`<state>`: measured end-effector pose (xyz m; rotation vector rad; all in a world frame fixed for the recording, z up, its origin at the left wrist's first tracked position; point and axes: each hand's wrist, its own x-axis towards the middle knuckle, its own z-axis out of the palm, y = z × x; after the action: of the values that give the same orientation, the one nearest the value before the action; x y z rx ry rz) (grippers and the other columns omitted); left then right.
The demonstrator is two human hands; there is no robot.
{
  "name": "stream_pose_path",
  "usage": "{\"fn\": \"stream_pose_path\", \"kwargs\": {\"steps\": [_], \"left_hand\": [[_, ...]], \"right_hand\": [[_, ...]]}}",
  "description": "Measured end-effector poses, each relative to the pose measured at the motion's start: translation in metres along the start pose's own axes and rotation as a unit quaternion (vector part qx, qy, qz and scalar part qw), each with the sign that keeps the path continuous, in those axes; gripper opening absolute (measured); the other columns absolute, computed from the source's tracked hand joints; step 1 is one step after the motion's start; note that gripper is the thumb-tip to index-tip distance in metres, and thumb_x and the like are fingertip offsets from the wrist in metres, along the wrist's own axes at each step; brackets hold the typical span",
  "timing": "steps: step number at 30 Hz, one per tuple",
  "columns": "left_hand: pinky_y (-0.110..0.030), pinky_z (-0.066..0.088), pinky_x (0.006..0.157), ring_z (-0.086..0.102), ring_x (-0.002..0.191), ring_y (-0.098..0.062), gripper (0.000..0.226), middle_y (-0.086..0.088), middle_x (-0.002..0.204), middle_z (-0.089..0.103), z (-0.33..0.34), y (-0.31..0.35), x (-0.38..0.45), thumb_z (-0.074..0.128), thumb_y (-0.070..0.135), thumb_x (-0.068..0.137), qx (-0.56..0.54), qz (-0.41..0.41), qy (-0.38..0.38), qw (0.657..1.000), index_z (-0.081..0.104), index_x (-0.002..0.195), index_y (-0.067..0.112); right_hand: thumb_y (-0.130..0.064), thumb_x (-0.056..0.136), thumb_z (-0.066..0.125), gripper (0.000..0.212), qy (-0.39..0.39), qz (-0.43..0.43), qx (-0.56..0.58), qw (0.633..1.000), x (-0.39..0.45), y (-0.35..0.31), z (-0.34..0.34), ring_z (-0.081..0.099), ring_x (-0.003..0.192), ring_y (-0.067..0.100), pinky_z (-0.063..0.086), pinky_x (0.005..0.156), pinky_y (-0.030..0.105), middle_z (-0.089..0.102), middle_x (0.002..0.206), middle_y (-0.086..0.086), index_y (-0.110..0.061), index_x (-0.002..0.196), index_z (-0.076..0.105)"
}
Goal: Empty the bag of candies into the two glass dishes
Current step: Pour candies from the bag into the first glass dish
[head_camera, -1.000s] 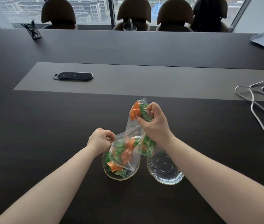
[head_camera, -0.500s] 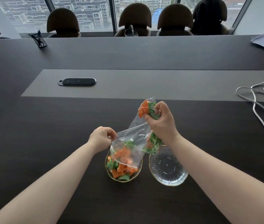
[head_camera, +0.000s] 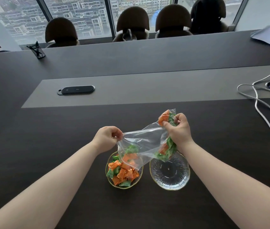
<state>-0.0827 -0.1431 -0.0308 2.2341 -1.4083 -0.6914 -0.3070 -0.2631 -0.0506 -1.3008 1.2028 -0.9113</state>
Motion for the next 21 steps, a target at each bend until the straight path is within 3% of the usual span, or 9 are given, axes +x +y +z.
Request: {"fn": "stream_pose_path", "kwargs": {"steps": [8,15,21], "left_hand": [[-0.027,0.053,0.081,0.065,0.083,-0.018,0.014,0.004,0.079,0.069,0.001,0.027,0.004,0.065,0.008,0.077,0.011,0.013,-0.028,0.999,0.074,0.084,0.015],[-0.03,0.053,0.082,0.064,0.084,-0.02,0.017,0.0,0.084,0.07,-0.002,0.04,0.006,0.06,0.005,0.077,0.022,0.032,-0.046,0.998,0.071,0.081,0.019],[-0.027,0.052,0.08,0.063,0.083,-0.017,0.016,0.004,0.082,0.069,0.007,0.06,0.011,0.062,0.008,0.078,0.024,0.038,-0.062,0.997,0.072,0.083,0.019]], "right_hand": [[-0.013,0.078,0.071,0.037,0.016,0.036,0.005,0.999,0.01,0.007,-0.023,0.043,0.066,0.015,0.041,0.061,0.028,0.042,0.077,0.001,-0.019,0.073,0.035],[-0.012,0.077,0.072,0.037,0.026,0.06,0.015,0.998,0.01,0.019,-0.034,0.045,0.065,0.016,0.042,0.059,0.03,0.044,0.074,-0.001,-0.02,0.071,0.036],[-0.012,0.077,0.071,0.034,0.038,0.076,0.03,0.996,0.011,0.02,-0.056,0.051,0.071,0.021,0.048,0.067,0.039,0.049,0.078,0.002,-0.02,0.073,0.039]]}}
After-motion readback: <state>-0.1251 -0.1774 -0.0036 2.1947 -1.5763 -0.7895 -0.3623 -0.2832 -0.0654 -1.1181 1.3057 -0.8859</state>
